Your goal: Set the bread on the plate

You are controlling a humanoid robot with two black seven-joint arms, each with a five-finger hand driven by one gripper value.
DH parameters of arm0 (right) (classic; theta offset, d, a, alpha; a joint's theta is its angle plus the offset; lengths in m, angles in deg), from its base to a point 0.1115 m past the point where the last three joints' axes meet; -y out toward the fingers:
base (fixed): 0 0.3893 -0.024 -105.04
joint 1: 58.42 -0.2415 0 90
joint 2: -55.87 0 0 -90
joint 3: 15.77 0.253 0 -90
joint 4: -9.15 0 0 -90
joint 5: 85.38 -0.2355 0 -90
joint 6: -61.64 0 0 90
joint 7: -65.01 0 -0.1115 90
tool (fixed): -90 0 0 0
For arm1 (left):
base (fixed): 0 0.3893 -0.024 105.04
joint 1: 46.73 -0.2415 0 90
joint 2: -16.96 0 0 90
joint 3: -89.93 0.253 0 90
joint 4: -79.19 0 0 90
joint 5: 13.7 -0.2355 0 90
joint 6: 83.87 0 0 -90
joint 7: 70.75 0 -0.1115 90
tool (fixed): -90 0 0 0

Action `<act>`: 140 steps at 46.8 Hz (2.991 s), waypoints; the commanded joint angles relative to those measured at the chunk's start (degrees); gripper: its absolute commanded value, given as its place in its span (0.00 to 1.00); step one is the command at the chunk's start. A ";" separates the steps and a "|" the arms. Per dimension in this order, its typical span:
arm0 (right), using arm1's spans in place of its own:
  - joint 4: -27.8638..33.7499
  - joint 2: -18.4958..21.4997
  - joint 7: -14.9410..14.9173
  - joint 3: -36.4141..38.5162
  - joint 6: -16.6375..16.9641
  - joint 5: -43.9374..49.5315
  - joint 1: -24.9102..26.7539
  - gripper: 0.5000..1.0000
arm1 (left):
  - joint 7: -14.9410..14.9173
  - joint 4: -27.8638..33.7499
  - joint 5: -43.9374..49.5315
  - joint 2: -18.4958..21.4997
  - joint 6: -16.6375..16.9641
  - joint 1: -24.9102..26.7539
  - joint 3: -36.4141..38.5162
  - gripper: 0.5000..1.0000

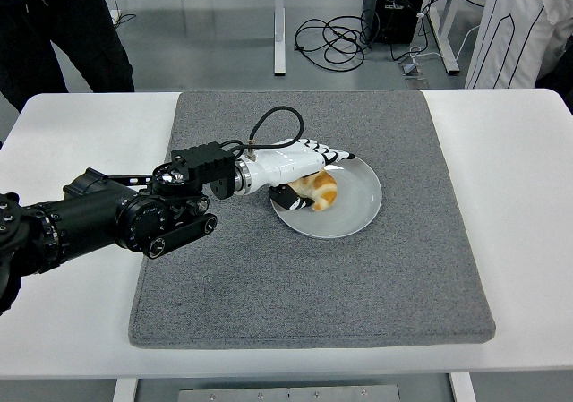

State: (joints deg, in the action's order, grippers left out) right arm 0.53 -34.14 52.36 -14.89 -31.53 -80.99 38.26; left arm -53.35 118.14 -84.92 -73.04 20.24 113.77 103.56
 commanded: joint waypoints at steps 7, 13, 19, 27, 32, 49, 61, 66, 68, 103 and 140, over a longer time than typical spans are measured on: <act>0.00 0.00 0.00 0.00 0.01 0.01 0.00 1.00 | 0.00 0.08 -0.06 0.01 0.05 0.33 0.08 1.00; 0.00 0.00 0.00 0.00 0.01 0.01 0.00 1.00 | 0.09 2.18 -0.06 0.01 0.05 0.95 0.08 1.00; 0.00 0.00 0.00 0.00 0.01 0.01 0.00 1.00 | -0.61 10.25 -0.06 1.40 -0.30 4.45 0.08 1.00; 0.00 0.00 0.00 0.00 0.01 0.01 0.00 1.00 | -0.88 17.21 0.99 9.66 -4.17 14.30 -0.27 1.00; 0.00 0.00 0.00 0.00 0.01 0.01 0.00 1.00 | -0.35 18.79 3.80 13.71 -6.63 20.89 -1.06 1.00; 0.00 0.00 0.00 0.00 0.01 0.01 0.00 1.00 | 0.79 18.88 9.25 18.20 -10.50 30.74 -1.41 1.00; 0.00 0.00 0.00 0.00 0.01 0.01 0.00 1.00 | 0.71 18.88 11.80 18.37 -10.50 30.48 -1.32 1.00; 0.00 0.00 0.00 0.00 0.01 0.01 0.00 1.00 | 1.23 18.62 13.20 19.69 -10.41 29.43 -1.85 1.00; 0.00 0.00 0.00 0.00 0.01 0.01 0.00 1.00 | 1.23 18.09 14.87 19.95 -10.33 28.11 -2.29 1.00; 0.00 0.00 0.00 0.00 0.01 0.01 0.00 1.00 | 8.09 -15.47 50.29 8.72 -16.82 5.00 -14.50 1.00; -0.18 0.00 0.00 -0.26 0.10 0.01 -0.09 1.00 | 5.98 -26.91 69.20 0.01 -23.25 -6.96 -39.12 1.00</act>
State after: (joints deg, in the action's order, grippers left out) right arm 0.04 -34.13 52.36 -14.78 -31.24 -81.01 38.06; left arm -47.43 91.20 -15.72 -73.05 -3.06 106.84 64.45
